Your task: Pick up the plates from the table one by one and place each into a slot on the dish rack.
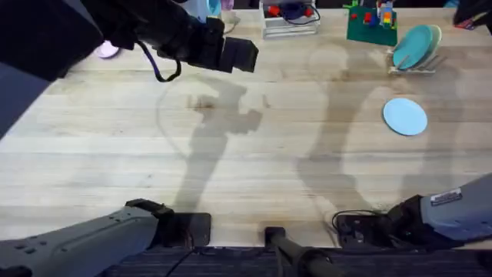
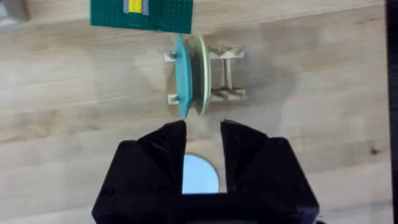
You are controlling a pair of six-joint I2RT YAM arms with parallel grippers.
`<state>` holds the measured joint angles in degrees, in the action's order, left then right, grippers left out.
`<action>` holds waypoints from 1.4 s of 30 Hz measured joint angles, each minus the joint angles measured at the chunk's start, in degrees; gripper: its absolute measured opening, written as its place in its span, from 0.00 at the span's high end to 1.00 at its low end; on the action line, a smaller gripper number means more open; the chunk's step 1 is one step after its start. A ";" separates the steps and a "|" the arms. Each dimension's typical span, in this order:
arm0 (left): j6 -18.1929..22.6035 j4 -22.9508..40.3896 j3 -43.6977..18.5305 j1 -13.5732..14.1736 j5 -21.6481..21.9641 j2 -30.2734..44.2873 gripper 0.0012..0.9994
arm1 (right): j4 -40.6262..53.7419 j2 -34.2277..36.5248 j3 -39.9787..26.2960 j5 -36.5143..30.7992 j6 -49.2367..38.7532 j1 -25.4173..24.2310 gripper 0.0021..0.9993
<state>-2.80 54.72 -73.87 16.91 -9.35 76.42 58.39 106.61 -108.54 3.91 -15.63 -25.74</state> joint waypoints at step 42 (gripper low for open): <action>0.02 -3.60 -0.02 0.00 -1.79 0.01 0.00 | 16.06 -52.49 29.85 -3.27 11.08 -8.18 0.00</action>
<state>-2.78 51.11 -73.89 16.91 -11.14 76.43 74.45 54.12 -78.70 0.64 -4.55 -33.91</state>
